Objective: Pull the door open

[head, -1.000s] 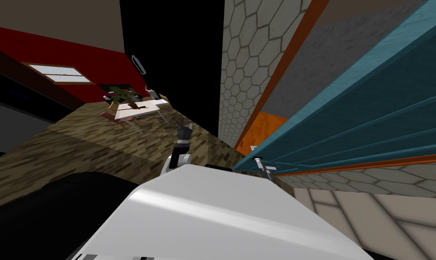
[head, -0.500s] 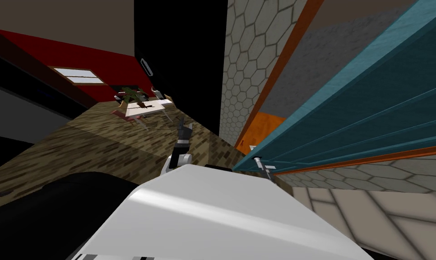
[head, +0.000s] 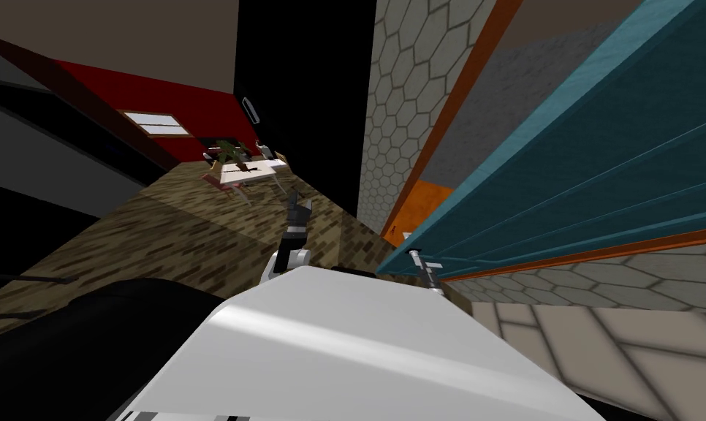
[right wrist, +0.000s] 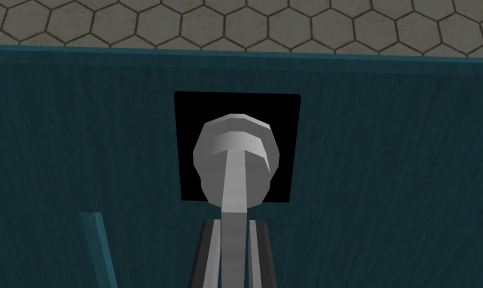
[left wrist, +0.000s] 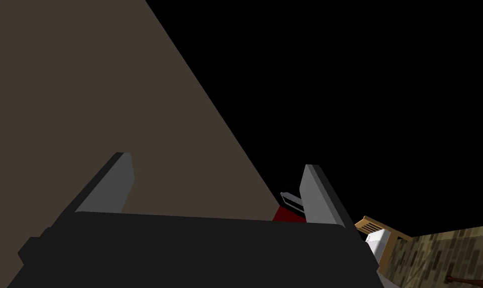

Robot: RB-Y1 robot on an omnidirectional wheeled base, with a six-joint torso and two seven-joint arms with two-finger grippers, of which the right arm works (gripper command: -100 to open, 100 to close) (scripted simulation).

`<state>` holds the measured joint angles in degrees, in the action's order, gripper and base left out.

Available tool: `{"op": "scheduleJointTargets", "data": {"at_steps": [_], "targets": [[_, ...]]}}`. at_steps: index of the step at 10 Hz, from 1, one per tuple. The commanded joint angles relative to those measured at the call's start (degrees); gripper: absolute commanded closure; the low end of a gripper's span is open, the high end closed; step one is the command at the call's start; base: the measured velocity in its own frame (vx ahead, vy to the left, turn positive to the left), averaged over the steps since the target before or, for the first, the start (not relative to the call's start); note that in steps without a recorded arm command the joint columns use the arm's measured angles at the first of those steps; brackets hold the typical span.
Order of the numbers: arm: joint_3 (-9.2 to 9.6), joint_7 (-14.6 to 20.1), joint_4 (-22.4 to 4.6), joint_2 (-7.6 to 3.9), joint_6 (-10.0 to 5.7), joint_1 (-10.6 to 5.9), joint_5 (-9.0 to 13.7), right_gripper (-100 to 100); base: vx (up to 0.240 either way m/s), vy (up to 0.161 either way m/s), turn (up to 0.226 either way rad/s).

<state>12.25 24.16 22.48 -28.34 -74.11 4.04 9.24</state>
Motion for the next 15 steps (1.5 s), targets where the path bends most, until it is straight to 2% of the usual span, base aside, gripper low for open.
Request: {"op": "scheduleJointTargets", "data": {"at_steps": [1, 2, 3, 4, 5, 6, 7, 8, 9, 10, 11, 12, 13, 14, 15], "targets": [[0.36, -0.68, -0.32, 1.09, 1.7, -1.75, 0.01, 100, -0.216, -0.088, 0.171], [0.36, -0.68, -0.32, 1.09, 1.7, -1.75, 0.01, 100, -0.178, -0.074, 0.099], [0.36, -1.32, -0.17, 1.71, 3.32, -3.12, 0.22, 100, -0.182, -0.047, 0.112], [0.36, -1.32, 2.66, 1.71, 3.32, -2.69, 0.22, 100, -0.143, -0.055, 0.062], [0.36, -1.32, 2.47, 1.71, 3.32, -3.12, 0.22, 100, -0.06, -0.034, 0.01], [0.36, -1.32, -0.17, 1.71, 3.32, -3.12, 0.22, 100, -0.002, -0.004, 0.016], [0.37, -1.98, 0.0, 2.34, 4.98, -4.52, 0.44, 100, -0.092, -0.04, 0.134], [0.37, -1.98, -0.02, 2.34, 4.98, -4.52, 0.44, 100, -0.127, -0.044, 0.093], [0.37, -2.42, 0.11, 2.76, 6.09, -5.45, 0.59, 100, -0.133, -0.064, 0.085], [0.37, -2.42, -0.52, 2.76, 6.09, -5.45, 0.59, 100, -0.106, -0.055, 0.082], [0.37, -2.86, 0.21, 3.18, 7.18, -6.37, 0.73, 100, -0.113, -0.041, 0.095], [0.37, -2.86, -0.38, 3.18, 7.18, -6.37, 0.73, 100, -0.105, -0.037, 0.047], [0.37, -3.28, 0.32, 3.59, 8.26, -7.28, 0.88, 100, -0.115, -0.06, 0.065], [0.37, -3.28, 0.32, 3.59, 8.26, -7.28, 0.88, 100, -0.105, -0.038, 0.064], [0.38, -3.89, 0.47, 4.17, 9.79, -8.57, 1.08, 100, -0.164, -0.063, 0.124]]}}
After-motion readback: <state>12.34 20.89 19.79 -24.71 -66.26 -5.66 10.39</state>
